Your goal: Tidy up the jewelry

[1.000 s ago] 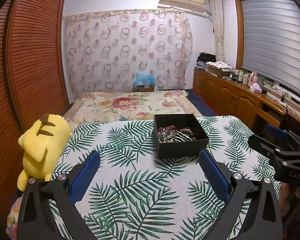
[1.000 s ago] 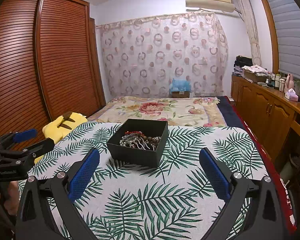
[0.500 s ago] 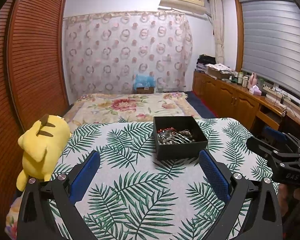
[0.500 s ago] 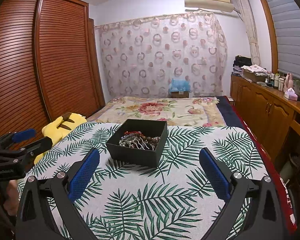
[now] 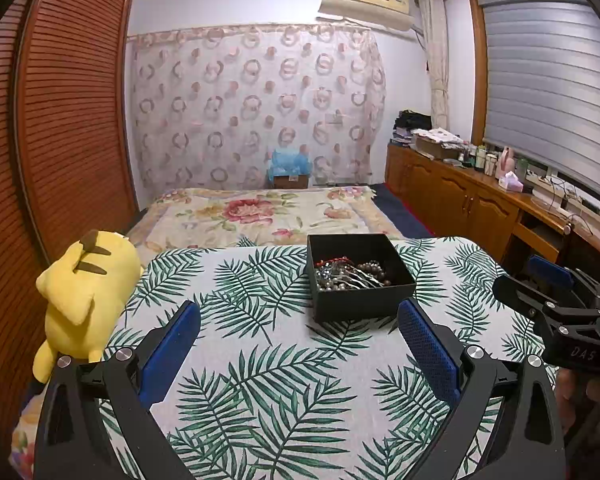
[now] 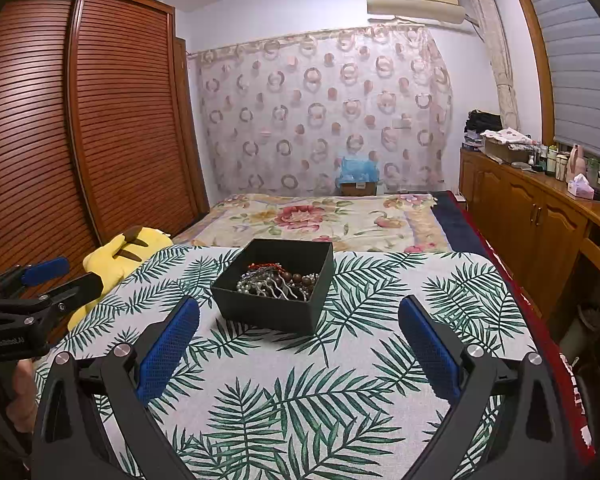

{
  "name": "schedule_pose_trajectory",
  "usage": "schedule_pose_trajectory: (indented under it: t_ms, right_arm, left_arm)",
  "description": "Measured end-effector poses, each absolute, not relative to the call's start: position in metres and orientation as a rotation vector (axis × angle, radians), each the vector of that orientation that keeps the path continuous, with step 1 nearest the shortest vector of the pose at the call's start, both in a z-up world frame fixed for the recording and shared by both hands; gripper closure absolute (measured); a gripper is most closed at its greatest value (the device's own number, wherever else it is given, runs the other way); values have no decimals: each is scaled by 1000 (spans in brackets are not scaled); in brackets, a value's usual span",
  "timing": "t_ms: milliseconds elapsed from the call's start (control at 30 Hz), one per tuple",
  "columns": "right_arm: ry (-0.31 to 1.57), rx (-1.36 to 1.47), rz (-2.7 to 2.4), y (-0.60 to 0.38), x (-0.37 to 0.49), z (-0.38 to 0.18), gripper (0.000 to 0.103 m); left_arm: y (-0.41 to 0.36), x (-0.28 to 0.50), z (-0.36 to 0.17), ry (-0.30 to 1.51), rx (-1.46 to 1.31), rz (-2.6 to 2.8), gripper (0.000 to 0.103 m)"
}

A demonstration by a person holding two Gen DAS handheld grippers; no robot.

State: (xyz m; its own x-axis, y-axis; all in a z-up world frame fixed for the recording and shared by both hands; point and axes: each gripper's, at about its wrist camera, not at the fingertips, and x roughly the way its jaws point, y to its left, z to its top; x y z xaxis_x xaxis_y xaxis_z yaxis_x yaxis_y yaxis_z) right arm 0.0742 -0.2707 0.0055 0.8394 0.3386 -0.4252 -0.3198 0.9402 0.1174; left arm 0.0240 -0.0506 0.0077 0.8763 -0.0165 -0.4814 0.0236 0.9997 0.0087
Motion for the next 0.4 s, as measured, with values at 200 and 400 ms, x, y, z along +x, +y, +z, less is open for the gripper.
schedule_pose_trajectory:
  t_ms: [200,400]
  right_arm:
    - [457,42,349,-271,74,6,3]
    - [457,42,348,-271,74,5,3]
  left_arm:
    - [-48,23,7,501,12,-21,8]
    - [-47,22,7,501,10,-23,8]
